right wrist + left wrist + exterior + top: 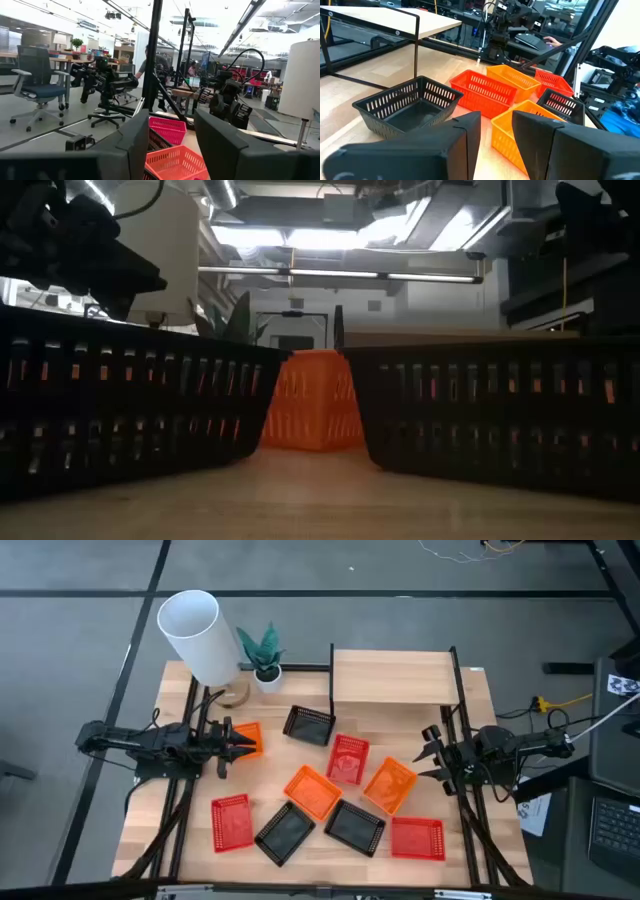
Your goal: Stack baskets on shelf by color
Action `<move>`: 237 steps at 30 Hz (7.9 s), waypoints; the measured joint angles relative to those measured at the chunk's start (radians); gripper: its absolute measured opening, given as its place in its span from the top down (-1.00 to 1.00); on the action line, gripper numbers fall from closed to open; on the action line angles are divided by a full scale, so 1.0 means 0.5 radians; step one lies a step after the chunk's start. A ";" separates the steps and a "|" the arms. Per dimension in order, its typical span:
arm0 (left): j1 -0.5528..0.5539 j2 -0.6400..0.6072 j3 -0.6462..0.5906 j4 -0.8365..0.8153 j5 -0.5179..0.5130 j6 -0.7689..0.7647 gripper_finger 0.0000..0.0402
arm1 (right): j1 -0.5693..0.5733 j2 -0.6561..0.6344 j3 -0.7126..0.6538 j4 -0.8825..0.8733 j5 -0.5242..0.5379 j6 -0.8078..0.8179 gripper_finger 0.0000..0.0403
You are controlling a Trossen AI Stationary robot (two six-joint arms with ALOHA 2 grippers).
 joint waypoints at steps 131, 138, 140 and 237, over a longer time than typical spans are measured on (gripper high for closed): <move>0.000 0.000 -0.001 0.626 -0.001 0.444 0.48 | 0.000 1.799 1.613 -1.447 0.074 0.940 0.20; 0.000 0.000 -0.001 0.642 -0.006 0.672 0.49 | 0.005 1.870 1.614 -1.751 0.119 1.016 0.20; 0.000 0.000 -0.001 0.686 -0.006 0.765 0.48 | 0.005 1.893 1.613 -1.932 0.256 1.133 0.20; -0.001 -0.001 -0.001 0.872 -0.007 1.155 0.48 | 0.215 3.329 3.196 -2.930 1.823 0.660 1.00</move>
